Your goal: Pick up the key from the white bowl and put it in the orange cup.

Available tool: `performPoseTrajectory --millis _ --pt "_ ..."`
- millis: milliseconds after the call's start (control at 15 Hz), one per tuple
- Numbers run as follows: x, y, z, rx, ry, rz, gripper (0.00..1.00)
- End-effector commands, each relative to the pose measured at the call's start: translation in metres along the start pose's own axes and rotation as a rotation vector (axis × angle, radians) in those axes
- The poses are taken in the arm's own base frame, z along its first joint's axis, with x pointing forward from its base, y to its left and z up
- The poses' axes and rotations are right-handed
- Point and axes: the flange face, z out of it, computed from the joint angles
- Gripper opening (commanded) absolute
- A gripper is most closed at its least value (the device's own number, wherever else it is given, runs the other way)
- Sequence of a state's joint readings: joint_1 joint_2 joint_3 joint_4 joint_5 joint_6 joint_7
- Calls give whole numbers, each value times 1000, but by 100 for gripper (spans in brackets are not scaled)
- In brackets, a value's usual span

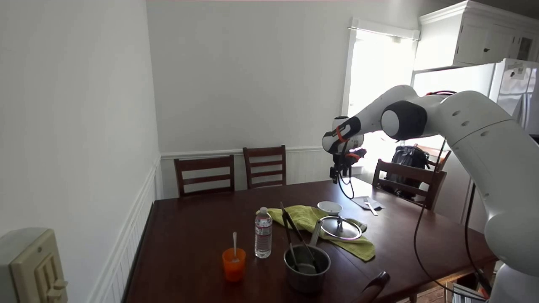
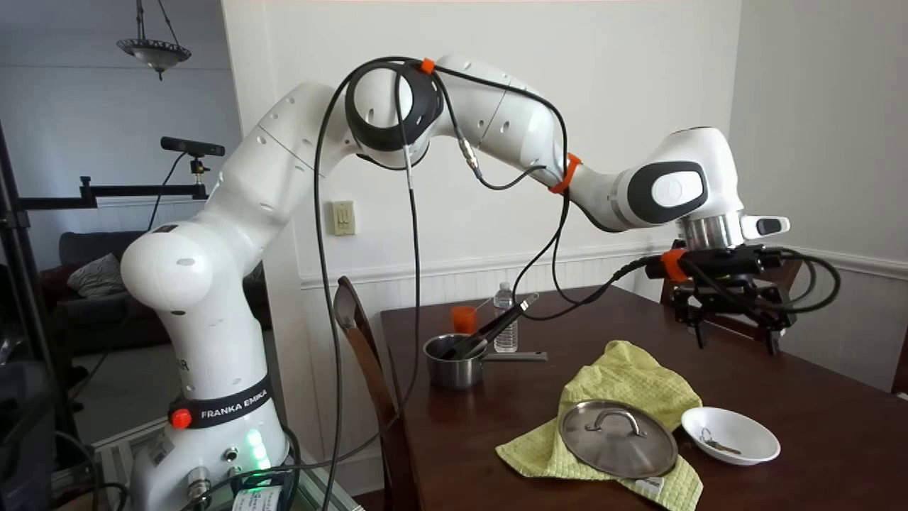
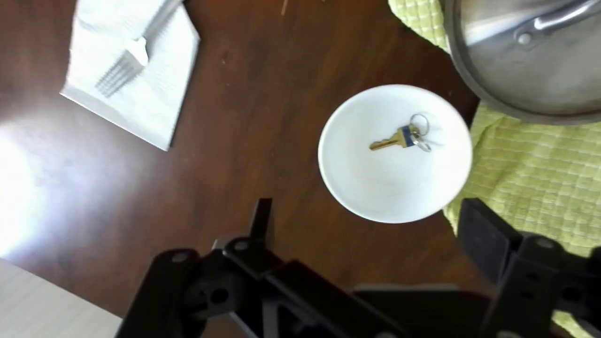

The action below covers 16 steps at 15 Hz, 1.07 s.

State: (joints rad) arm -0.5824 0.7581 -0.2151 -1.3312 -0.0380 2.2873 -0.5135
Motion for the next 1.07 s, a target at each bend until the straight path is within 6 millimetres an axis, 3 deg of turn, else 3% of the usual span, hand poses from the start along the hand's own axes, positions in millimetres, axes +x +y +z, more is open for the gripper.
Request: performPoseTrajectory --millis 0,133,200,333,467,1000 --pt "5 -16 31 135 38 -139 100" --pt "-6 -18 54 159 -105 -170 100" --pt "-2 -26 39 131 -44 -140 100" --pt "-8 -26 54 156 -90 -148 100" --pt "-9 -25 57 157 -96 -152 100" --pt "-15 15 92 279 70 -574 100"
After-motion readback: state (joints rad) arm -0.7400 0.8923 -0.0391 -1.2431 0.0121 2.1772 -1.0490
